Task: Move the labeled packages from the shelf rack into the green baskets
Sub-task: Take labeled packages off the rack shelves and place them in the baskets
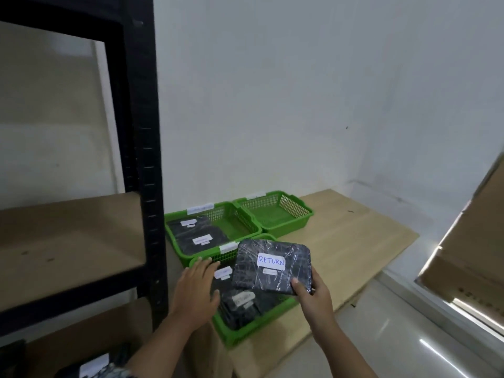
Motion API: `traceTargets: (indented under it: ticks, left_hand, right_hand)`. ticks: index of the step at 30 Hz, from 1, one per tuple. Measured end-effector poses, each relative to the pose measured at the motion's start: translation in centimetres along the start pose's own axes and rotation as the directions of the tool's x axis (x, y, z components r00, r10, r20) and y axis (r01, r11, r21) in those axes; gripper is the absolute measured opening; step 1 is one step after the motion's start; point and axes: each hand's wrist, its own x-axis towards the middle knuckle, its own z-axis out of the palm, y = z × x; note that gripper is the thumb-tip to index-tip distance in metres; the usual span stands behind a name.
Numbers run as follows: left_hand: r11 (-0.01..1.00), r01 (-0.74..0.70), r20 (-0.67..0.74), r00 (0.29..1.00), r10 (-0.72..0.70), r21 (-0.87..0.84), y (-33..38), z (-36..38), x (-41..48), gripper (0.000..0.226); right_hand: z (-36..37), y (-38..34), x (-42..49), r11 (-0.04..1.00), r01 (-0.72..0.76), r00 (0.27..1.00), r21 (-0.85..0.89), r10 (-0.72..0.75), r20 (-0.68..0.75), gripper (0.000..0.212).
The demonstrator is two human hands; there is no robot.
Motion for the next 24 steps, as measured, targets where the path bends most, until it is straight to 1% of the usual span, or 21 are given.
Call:
traceTargets:
  ticks: [3,6,9,12,14,17,19,22,24]
  left_hand:
    - [0.999,0.042,-0.010,0.999,-0.042,-0.014,-1.0,1.1,3.1,0.062]
    - [0.997,0.073,0.016,0.997,-0.073,0.002,-2.2,2.2,5.3,0.062]
    - [0.995,0.098,0.046,0.994,-0.099,0.032,-3.4,3.1,7.4,0.064]
    - [0.985,0.166,0.052,0.984,-0.168,0.038,-4.3,4.1,9.4,0.064]
    - [0.975,0.219,0.031,0.975,-0.221,0.037,-5.1,4.7,10.7,0.065]
    - [0.944,0.319,0.054,0.944,-0.324,0.080,-6.6,5.6,12.3,0.068]
    - [0.923,0.370,0.072,0.923,-0.378,0.103,-7.3,6.2,13.1,0.071]
    - [0.890,0.428,0.097,0.890,-0.445,0.154,-8.2,7.0,14.1,0.073]
    - [0.855,0.491,0.094,0.855,-0.510,0.166,-8.7,7.6,14.5,0.073]
  right_hand:
    - [1.6,0.0,3.7,0.999,-0.045,0.999,-0.025,0.045,-0.020,0.033]
    - [3.4,0.4,7.1,0.993,-0.112,0.992,-0.042,0.109,-0.064,0.027]
    - [5.6,0.9,10.8,0.984,-0.177,0.983,-0.034,0.175,-0.051,0.024]
    - [8.3,1.5,14.8,0.979,-0.205,0.978,-0.013,0.205,-0.030,0.031]
    - [10.3,1.6,17.3,0.973,-0.231,0.973,-0.004,0.230,-0.021,0.038]
    - [13.2,1.8,21.1,0.953,-0.302,0.953,-0.002,0.302,0.010,0.054]
    - [14.9,2.1,23.5,0.929,-0.369,0.929,0.018,0.368,0.048,0.061]
    - [17.2,2.1,26.8,0.889,-0.447,0.894,0.095,0.443,0.065,0.060]
    - [18.8,2.3,28.8,0.861,-0.501,0.866,0.091,0.496,0.067,0.060]
